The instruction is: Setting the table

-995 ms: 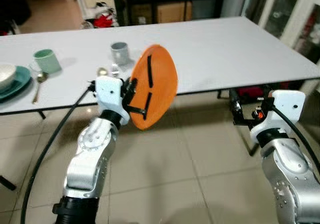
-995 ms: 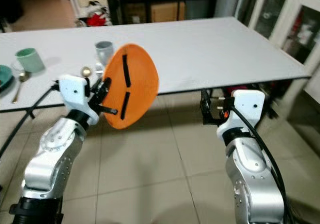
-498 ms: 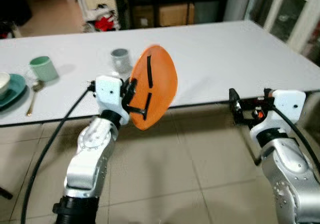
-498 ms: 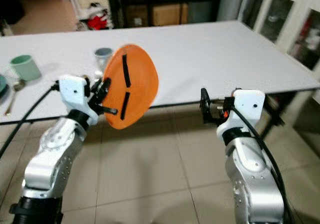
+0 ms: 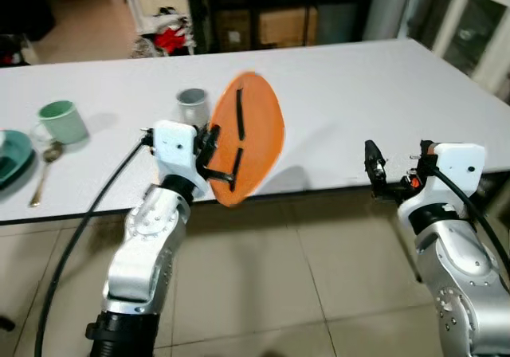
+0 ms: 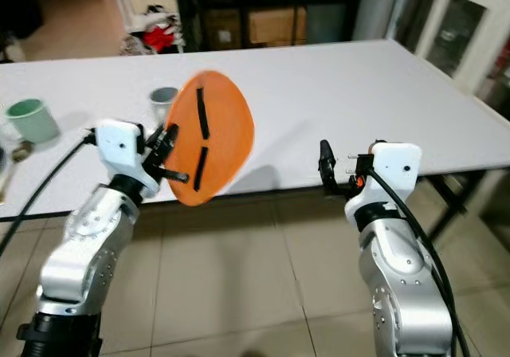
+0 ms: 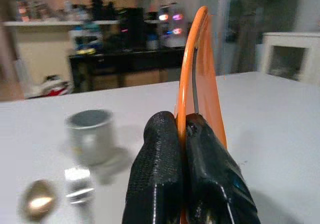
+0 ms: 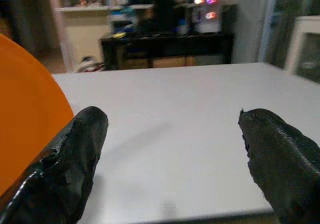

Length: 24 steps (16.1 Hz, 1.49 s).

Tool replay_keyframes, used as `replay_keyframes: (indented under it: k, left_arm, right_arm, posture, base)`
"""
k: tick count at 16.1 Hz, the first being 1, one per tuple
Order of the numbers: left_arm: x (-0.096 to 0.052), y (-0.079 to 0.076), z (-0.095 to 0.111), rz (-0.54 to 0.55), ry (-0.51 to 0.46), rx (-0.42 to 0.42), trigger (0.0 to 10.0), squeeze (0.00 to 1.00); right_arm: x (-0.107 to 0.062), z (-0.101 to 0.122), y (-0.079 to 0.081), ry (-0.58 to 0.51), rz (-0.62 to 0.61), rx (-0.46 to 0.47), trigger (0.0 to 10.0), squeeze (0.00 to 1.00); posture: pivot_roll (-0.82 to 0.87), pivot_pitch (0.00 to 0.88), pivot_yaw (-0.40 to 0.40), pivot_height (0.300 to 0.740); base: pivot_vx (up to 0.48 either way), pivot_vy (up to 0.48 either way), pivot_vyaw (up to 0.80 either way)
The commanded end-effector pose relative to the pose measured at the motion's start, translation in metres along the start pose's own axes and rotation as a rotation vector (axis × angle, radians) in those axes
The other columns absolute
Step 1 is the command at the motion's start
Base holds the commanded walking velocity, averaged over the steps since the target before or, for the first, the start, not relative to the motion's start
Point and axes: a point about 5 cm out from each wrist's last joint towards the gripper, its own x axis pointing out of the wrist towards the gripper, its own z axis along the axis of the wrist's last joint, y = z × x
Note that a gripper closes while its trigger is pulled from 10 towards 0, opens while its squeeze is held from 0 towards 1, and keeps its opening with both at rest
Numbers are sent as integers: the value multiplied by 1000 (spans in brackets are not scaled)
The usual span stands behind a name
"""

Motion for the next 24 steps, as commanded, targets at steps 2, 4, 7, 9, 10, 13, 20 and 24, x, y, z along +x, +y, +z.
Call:
replay_keyframes:
  k: [2,4,7,9,10,13,20,24]
  left_arm:
    - [1,4,11,21,-48,12,10000,0]
    - [1,4,11,18,-48,12,10000,0]
    - [2,4,10,14,-44,5,10000,0]
    - [7,4,8,6,-27,-55,10000,0]
    - [12,1,7,-16,-18,-144,10000,0]
    - [24,-1,2,-21,-4,-362,10000,0]
    - [49,-6,-49,41,315,-808,10000,0]
    - [49,-24,-72,13,479,-957,10000,0]
  right_arm:
    - [1,4,3,-18,18,0,10000,0]
    - [1,4,3,-18,19,0,10000,0]
    - [1,4,5,-9,41,1,10000,0]
    - [1,2,7,26,142,-7,10000,0]
    - [0,1,7,42,195,-19,10000,0]
    - [-3,5,7,46,289,-5,10000,0]
    - [-18,6,17,131,583,25,10000,0]
    - [-29,5,20,189,698,29,10000,0]
  posture:
    - [44,0,35,740]
    - [44,0,35,740]
    - [42,0,38,740]
    - [37,0,44,740]
    - [34,0,45,740]
    - [29,0,48,740]
    - [11,0,54,740]
    - [4,0,56,740]
  base:
    - [360,0,0]
    - [364,0,0]
    - [363,0,0]
    - [343,0,0]
    - [0,0,0]
    - [0,0,0]
    - [0,0,0]
    - [0,0,0]
